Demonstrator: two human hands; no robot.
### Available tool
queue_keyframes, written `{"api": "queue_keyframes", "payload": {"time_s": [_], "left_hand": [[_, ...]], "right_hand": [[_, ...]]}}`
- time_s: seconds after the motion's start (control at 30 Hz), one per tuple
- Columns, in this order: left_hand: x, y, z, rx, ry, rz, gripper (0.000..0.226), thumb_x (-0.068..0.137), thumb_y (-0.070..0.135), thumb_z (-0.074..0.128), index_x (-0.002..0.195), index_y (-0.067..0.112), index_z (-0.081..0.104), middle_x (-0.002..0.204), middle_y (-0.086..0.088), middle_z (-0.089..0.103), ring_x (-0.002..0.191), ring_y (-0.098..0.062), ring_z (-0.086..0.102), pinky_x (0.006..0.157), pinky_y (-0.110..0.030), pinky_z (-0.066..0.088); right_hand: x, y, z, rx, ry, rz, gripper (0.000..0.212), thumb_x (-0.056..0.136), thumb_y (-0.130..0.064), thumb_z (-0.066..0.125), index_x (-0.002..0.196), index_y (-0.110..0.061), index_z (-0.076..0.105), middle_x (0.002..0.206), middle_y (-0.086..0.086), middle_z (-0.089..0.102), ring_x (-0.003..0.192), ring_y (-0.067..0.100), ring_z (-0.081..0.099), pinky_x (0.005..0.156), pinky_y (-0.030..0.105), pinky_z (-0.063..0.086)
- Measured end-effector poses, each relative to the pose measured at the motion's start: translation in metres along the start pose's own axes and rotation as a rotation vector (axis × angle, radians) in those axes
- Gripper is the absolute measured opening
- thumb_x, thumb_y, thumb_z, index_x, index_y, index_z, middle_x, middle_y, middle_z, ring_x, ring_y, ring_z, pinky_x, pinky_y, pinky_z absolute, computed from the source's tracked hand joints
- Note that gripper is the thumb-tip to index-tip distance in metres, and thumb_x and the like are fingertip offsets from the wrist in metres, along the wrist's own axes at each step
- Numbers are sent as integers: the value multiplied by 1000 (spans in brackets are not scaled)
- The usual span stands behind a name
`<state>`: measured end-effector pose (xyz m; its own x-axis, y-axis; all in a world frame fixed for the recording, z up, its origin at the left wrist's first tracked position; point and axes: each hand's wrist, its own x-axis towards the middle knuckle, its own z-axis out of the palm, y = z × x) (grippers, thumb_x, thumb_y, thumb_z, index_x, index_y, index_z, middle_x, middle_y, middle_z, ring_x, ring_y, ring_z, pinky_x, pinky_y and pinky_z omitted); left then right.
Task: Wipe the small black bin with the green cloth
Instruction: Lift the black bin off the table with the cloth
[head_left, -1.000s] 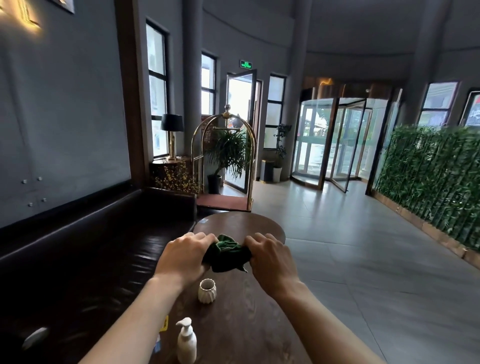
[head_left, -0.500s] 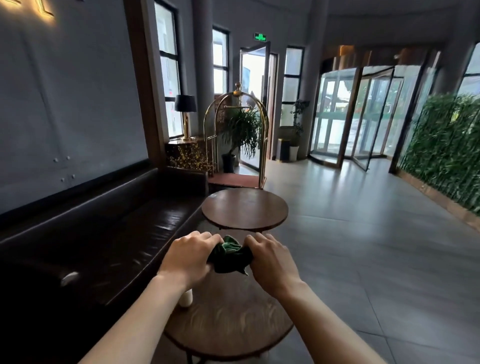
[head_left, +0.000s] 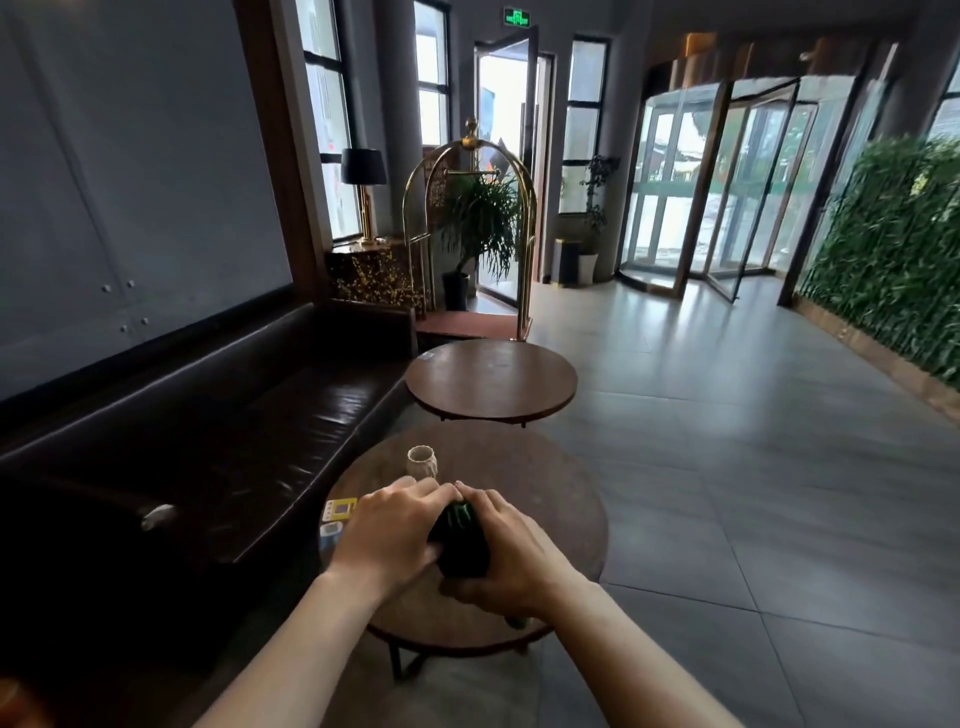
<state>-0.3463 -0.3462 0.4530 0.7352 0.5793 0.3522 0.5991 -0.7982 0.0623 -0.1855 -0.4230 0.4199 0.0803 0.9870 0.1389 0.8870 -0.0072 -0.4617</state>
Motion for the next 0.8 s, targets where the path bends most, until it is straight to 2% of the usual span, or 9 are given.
{"api": "queue_keyframes", "payload": {"time_s": [0.1,0.2,0.4,0.53,0.63,0.8], "left_hand": [[-22,-16,11,-47,-27,0,39,79,28,71,115,33,59,99,11,68,98,-16,66,74,-36,55],[-42,-34,22,-51,-63,-2,42,73,25,76,111,32,59,98,11,69,93,-15,67,71,-34,56],[-87,-65,58,-66,-112,39,49,69,22,81,114,31,63,96,13,69,87,-12,69,78,-31,58],[-119,-83,89,-75,-139,79,46,69,32,85,111,29,67,94,13,72,87,-12,71,95,-34,56],[-141,-92,109,-103,-186,87,48,71,35,85,115,29,65,99,12,72,91,-11,70,89,-31,58],[-172,-98,133,-132,-229,104,45,74,33,82,115,27,65,98,10,71,89,-12,70,81,-30,58]], "right_hand": [[2,-10,19,-69,28,-8,64,82,-42,79,138,-25,51,127,-1,60,110,29,64,90,44,54],[-1,-19,41,-135,38,-13,42,86,-29,74,124,-22,59,115,1,64,103,32,65,84,45,54],[-10,-34,98,-297,42,-39,33,86,-20,68,116,-24,55,110,-3,62,101,26,62,71,44,53],[-21,-40,136,-359,5,-67,28,89,-17,64,115,-22,57,107,-2,61,98,25,62,65,41,51],[-32,-45,160,-375,-35,-65,30,87,-15,67,116,-20,60,105,-1,63,93,25,65,65,40,57],[-51,-55,191,-402,-80,-31,37,73,-15,82,106,-21,66,92,-4,66,78,20,67,54,34,54]]}}
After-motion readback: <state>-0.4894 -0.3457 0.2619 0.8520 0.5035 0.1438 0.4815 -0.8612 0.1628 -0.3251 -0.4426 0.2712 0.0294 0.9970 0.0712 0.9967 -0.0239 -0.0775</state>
